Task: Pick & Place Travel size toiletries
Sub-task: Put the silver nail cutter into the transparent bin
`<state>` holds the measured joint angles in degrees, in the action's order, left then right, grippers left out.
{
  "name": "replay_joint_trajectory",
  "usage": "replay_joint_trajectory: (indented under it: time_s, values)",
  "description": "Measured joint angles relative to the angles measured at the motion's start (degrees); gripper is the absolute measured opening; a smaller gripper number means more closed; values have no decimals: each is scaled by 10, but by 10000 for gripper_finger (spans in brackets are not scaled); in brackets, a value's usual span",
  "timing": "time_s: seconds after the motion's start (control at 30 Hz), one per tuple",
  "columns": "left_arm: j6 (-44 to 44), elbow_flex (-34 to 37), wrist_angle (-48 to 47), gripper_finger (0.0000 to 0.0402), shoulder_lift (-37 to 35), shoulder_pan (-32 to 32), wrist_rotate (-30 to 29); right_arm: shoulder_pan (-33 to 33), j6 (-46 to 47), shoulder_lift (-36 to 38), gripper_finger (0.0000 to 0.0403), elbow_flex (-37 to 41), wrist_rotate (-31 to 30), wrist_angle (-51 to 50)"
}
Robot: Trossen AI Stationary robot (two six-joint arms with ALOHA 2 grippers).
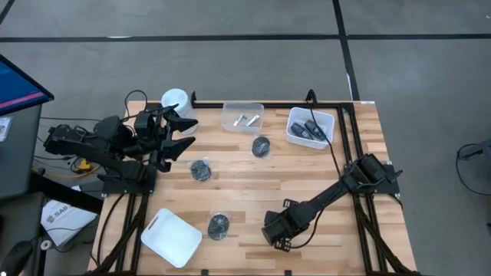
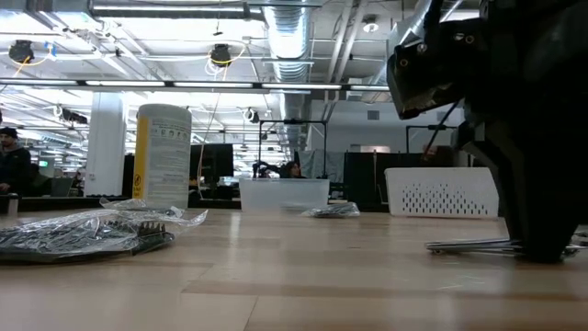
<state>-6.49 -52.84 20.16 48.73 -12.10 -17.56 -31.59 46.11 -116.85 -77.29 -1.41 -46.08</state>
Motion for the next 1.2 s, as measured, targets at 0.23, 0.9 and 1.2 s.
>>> replay_joint_trajectory:
  time_s: [0.23, 0.9, 1.2]
  values:
    - [-4, 0, 0, 260, 0, 0, 0, 3, 19, 53, 47, 3, -5, 4]
    - [1, 0, 3, 260, 87, 2, 89, 80, -112, 381, 47, 1, -186, 219]
    - [2, 0, 127, 272, 187, 15, 107, 134, -210, 416, 47, 1, -184, 304]
